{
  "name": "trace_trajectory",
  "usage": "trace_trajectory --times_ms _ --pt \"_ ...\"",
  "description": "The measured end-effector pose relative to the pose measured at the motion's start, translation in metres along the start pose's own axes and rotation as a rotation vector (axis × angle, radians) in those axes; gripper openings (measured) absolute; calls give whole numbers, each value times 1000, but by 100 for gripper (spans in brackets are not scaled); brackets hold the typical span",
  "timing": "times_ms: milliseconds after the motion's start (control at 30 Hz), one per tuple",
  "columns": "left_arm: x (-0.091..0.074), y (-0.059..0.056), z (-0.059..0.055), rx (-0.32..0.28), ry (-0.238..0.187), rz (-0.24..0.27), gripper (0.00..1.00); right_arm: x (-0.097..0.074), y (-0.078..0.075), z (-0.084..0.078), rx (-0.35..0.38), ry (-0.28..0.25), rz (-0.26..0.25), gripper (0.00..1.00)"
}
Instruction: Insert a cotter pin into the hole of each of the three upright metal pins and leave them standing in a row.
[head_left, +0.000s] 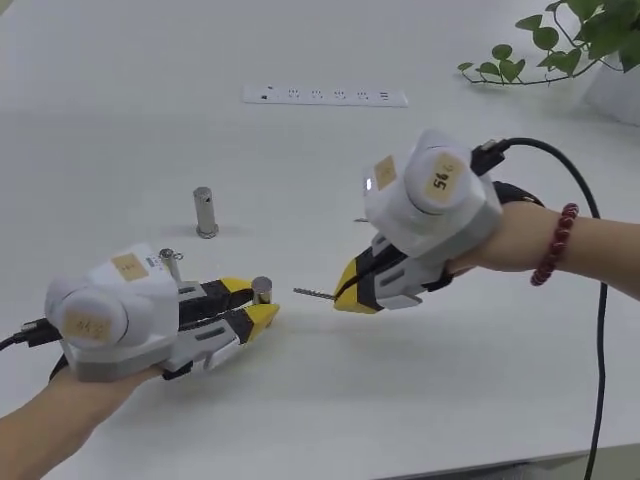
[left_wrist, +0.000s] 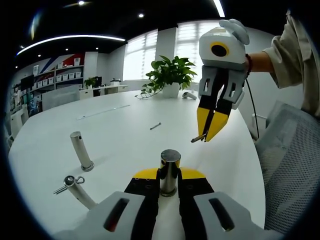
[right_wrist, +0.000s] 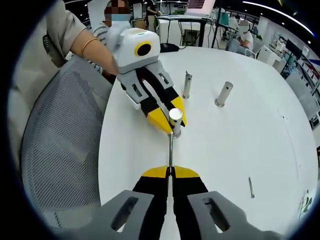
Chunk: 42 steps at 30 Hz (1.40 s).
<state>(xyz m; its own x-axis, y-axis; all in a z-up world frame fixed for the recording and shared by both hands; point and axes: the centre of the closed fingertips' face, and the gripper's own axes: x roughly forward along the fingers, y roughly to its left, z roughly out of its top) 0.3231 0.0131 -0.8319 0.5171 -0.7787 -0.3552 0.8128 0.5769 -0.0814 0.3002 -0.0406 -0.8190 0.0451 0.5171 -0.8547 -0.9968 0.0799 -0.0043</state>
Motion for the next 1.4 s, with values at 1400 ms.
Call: trace_trajectory --times_ms 1400 --pt "-1 1 -6 -14 -1 11 12 21 -4 12 -28 36 10 2"
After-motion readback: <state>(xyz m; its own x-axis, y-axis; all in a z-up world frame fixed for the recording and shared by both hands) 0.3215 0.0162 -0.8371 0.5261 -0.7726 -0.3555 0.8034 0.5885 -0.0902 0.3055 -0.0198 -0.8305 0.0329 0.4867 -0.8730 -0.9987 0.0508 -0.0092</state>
